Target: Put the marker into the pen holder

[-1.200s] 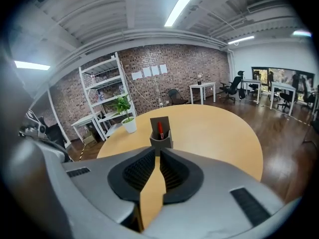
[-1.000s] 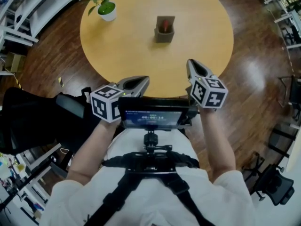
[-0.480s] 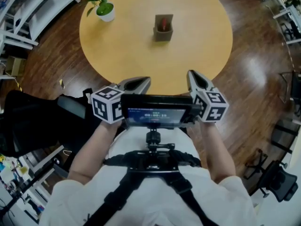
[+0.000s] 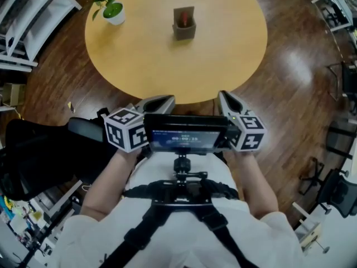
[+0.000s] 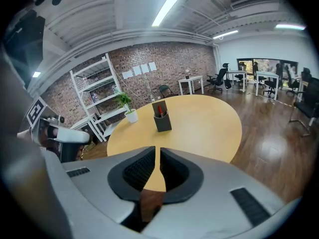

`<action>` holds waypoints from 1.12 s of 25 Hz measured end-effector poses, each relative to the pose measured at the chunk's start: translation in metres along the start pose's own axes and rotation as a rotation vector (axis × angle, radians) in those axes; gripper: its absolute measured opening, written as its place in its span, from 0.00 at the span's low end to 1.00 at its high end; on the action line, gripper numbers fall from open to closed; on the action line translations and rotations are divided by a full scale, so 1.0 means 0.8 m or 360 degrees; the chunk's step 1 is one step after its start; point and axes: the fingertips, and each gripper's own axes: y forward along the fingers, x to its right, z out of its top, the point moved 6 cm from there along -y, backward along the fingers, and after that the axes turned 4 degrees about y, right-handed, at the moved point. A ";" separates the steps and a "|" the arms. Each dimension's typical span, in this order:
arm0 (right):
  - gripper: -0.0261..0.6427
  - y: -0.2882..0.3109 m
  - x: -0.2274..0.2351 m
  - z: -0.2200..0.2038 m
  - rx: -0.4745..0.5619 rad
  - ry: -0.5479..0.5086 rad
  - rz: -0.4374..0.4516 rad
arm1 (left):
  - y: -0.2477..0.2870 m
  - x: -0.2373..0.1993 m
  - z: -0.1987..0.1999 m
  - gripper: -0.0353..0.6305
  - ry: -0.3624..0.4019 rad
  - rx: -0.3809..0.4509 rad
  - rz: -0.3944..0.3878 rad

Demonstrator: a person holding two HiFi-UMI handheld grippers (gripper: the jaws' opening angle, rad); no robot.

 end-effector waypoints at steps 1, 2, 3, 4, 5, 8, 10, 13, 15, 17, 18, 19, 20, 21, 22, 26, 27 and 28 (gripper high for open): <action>0.07 -0.004 -0.004 -0.007 0.0003 0.0013 -0.0011 | -0.003 0.001 -0.005 0.05 0.0002 -0.0009 -0.0012; 0.07 -0.008 -0.008 -0.013 0.0007 0.0027 -0.0019 | -0.007 0.001 -0.010 0.05 0.0006 -0.0018 -0.0024; 0.07 -0.012 -0.012 -0.019 0.0013 0.0041 -0.0025 | -0.009 0.001 -0.015 0.05 0.0011 -0.0028 -0.0034; 0.07 -0.016 -0.016 -0.025 0.0022 0.0055 -0.0029 | -0.012 0.002 -0.020 0.05 0.0019 -0.0038 -0.0042; 0.07 -0.021 -0.019 -0.031 0.0031 0.0066 -0.0030 | -0.013 0.004 -0.024 0.05 0.0029 -0.0048 -0.0047; 0.07 -0.039 -0.022 -0.048 0.0037 0.0069 -0.0026 | -0.017 0.018 -0.037 0.05 0.0046 -0.0053 -0.0043; 0.07 -0.054 -0.019 -0.058 0.0035 0.0059 -0.0009 | -0.019 0.034 -0.045 0.05 0.0047 -0.0038 -0.0030; 0.07 -0.071 -0.015 -0.060 0.0067 0.0026 0.0037 | -0.023 0.057 -0.052 0.05 0.0062 0.0014 -0.0002; 0.07 -0.085 -0.019 -0.066 0.0091 -0.0001 0.0058 | -0.032 0.069 -0.064 0.05 0.0062 0.0052 0.0016; 0.07 -0.103 -0.024 -0.079 0.0113 -0.0037 0.0084 | -0.045 0.082 -0.081 0.05 0.0043 0.0088 0.0044; 0.07 -0.112 -0.025 -0.086 0.0126 -0.0053 0.0103 | -0.051 0.090 -0.090 0.05 0.0031 0.0107 0.0058; 0.07 -0.123 -0.024 -0.093 0.0139 -0.0066 0.0120 | -0.055 0.101 -0.097 0.05 0.0022 0.0126 0.0067; 0.07 -0.135 -0.022 -0.099 0.0152 -0.0075 0.0133 | -0.057 0.113 -0.106 0.05 0.0018 0.0141 0.0072; 0.07 -0.147 -0.020 -0.104 0.0162 -0.0080 0.0142 | -0.059 0.126 -0.115 0.05 0.0019 0.0149 0.0076; 0.07 -0.160 -0.019 -0.110 0.0169 -0.0081 0.0149 | -0.060 0.139 -0.126 0.05 0.0021 0.0151 0.0080; 0.07 -0.200 -0.012 -0.137 0.0185 -0.0111 0.0194 | -0.064 0.187 -0.172 0.05 0.0027 0.0147 0.0103; 0.07 -0.211 -0.012 -0.144 0.0180 -0.0111 0.0201 | -0.066 0.199 -0.182 0.05 0.0031 0.0146 0.0106; 0.07 -0.220 -0.013 -0.149 0.0172 -0.0107 0.0204 | -0.068 0.208 -0.191 0.05 0.0033 0.0147 0.0108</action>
